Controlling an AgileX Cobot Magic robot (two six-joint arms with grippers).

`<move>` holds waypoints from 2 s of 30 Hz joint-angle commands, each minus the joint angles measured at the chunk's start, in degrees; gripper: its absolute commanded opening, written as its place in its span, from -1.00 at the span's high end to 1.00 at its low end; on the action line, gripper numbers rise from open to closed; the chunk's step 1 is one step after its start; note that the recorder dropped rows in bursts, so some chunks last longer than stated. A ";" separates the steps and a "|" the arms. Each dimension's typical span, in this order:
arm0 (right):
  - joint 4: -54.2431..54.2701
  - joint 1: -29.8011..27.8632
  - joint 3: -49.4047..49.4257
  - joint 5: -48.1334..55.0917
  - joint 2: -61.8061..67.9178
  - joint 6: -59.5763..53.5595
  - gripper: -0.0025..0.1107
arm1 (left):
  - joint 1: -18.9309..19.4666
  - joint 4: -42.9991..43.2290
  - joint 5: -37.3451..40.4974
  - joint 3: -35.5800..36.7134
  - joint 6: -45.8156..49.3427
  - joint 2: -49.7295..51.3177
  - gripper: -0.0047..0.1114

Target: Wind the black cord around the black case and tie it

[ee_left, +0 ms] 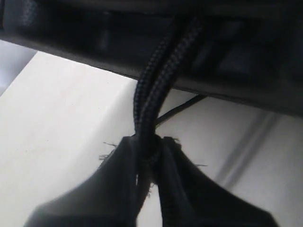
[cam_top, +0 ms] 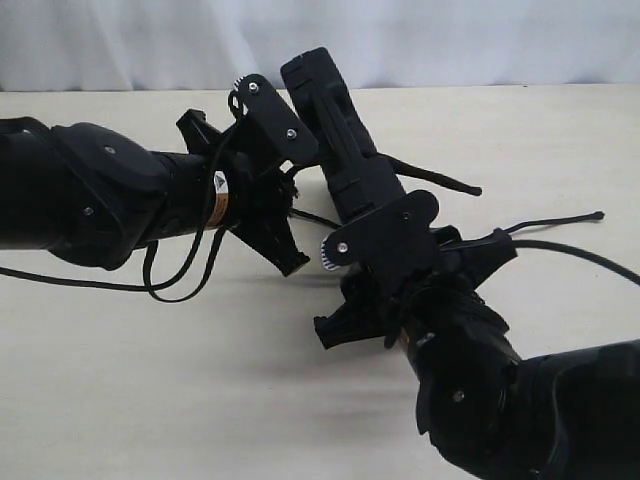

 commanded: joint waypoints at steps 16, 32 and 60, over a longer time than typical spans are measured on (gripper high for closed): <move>3.14 0.10 -0.76 -8.86 -1.56 -13.30 -0.31 | 9.46 0.03 -13.28 -0.36 4.01 0.76 0.92; 33.07 0.10 -1.44 -18.33 -22.00 -39.38 -0.39 | 10.71 0.03 -13.86 -0.36 4.24 1.22 0.92; 109.81 -33.67 -27.41 -1.54 -17.97 -156.94 0.10 | 10.71 0.03 -14.01 -0.36 4.24 1.22 0.92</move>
